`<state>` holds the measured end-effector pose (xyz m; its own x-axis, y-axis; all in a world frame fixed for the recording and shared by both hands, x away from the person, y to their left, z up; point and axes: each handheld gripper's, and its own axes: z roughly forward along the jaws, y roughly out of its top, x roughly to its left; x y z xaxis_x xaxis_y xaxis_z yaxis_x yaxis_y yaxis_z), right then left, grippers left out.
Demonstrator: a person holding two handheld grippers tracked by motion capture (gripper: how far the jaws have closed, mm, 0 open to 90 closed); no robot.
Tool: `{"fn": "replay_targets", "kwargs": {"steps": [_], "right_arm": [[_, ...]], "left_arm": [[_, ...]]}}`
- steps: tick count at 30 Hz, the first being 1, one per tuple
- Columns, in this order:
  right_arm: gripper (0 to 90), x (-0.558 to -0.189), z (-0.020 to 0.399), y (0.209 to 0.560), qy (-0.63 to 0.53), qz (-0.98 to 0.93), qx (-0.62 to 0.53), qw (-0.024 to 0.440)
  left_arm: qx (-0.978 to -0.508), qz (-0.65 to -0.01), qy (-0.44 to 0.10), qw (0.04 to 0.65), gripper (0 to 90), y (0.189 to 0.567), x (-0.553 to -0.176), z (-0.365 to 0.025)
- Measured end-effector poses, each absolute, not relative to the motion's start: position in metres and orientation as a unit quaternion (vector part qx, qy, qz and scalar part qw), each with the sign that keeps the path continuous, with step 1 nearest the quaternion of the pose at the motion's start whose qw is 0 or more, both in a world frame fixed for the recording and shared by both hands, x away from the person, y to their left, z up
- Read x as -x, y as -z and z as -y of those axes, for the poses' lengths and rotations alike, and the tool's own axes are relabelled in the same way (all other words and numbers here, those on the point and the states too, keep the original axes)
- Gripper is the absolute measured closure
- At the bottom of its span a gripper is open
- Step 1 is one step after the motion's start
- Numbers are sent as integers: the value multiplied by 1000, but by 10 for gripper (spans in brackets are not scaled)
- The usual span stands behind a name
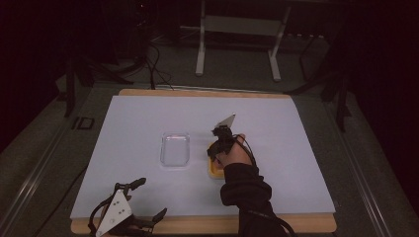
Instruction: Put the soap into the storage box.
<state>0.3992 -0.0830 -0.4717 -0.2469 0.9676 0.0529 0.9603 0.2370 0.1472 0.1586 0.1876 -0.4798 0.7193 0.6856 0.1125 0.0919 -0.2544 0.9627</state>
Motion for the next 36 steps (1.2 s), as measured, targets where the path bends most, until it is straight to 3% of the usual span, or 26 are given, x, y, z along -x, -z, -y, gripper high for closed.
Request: {"fn": "replay_targets", "kwargs": {"steps": [17,28,32,36], "right_arm": [[362,-403,86,484,-61,-781,-621,-2],[275,-402,85,450,-99,-808,-579,32],[151,-399,90,437,-126,-833,-537,45],[120,-397,98,433,-150,-845,-511,47]], "left_arm": [[-746,-260,-265,553,6,480,-159,-187],[-748,-259,-264,551,6,480,-159,-187],[-749,-257,-262,551,6,481,-160,-187],[-750,-256,-261,551,6,481,-160,-186]]}}
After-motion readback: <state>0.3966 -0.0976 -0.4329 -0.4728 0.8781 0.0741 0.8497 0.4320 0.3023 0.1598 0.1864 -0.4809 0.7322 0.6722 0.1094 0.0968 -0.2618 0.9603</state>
